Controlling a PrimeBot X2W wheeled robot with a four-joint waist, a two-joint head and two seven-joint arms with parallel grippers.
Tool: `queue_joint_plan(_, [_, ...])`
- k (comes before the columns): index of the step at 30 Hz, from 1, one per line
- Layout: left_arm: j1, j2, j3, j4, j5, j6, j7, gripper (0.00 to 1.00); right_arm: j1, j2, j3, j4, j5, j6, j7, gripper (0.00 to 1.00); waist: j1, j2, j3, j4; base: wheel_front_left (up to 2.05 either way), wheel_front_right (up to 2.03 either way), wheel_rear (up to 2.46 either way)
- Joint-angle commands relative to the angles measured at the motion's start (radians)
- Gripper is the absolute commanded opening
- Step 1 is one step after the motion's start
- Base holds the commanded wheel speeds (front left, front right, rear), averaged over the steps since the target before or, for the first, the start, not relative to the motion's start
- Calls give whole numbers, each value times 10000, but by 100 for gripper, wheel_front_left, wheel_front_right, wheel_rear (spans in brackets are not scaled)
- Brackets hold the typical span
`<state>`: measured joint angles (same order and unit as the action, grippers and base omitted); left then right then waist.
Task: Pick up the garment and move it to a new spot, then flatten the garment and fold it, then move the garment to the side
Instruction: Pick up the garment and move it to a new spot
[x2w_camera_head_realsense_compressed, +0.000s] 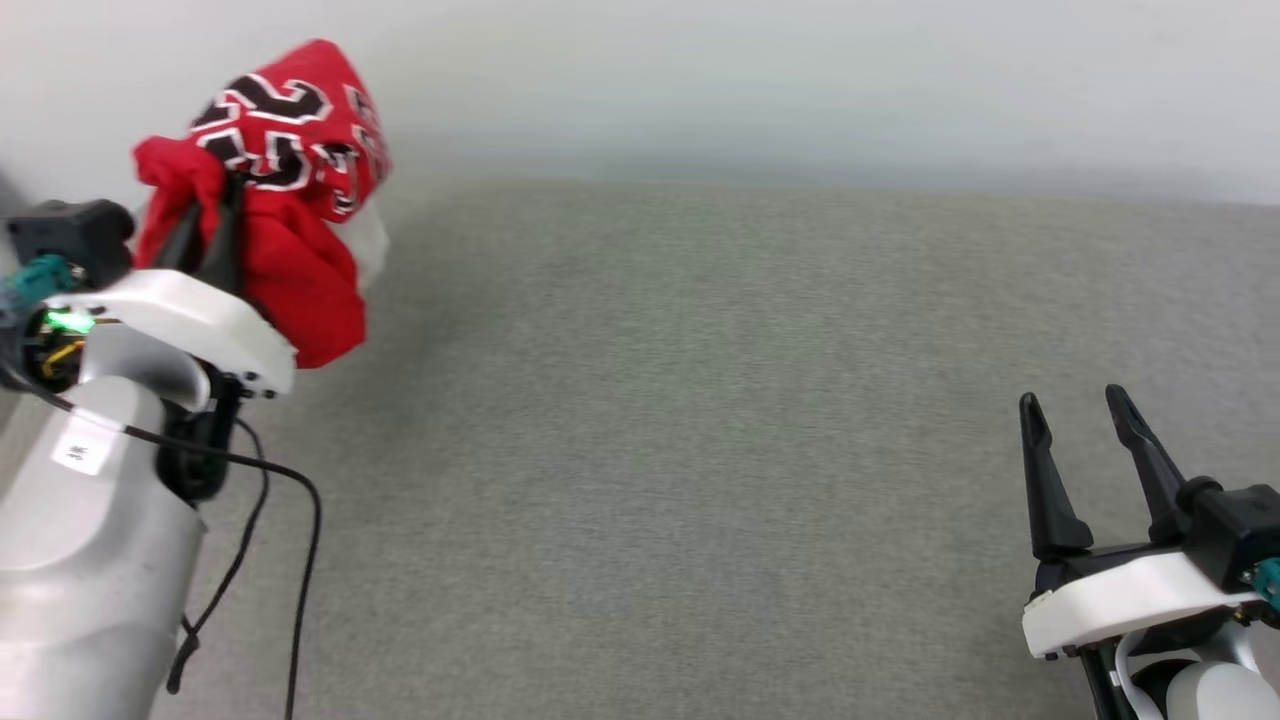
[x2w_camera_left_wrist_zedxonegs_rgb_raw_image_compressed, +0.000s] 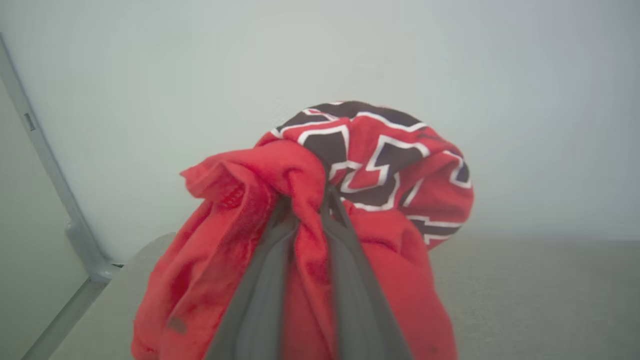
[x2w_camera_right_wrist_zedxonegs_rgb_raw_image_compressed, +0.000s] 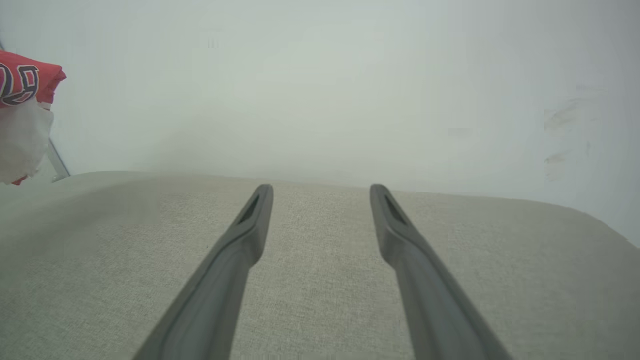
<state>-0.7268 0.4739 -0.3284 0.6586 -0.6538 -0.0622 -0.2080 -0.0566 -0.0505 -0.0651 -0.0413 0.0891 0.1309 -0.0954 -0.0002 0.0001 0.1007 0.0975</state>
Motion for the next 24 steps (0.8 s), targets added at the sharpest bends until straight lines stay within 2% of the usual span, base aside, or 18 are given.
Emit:
queue_joint_plan(1, [158,-73,-71,-286,12,26,30,0,148,3,-7,-41,96,-3,62,100,2,-1,-105,-487,0,0,0])
queue_joint_plan(8, [868,-803,-802,-1667,166,3,150,0,183,3,-133,-150,200,-3,124,100,2,-1,25,-1448,0,0,0])
queue_joint_plan(12, [1332,-1496,-1593,-2373,285,-143,302,0,219,3,-238,-264,201,-3,166,100,2,-1,229,-1950,0,0,0])
queue_joint_plan(21, [2237,-2532,-3534,-2649,526,-508,764,0,27,5,-146,-377,336,-3,54,100,2,-1,847,-2122,0,0,0])
queue_joint_plan(24, [2544,-2660,-3958,-2594,545,-567,799,0,-55,3,-172,-361,371,-5,-40,100,2,-1,1039,-2047,0,0,0])
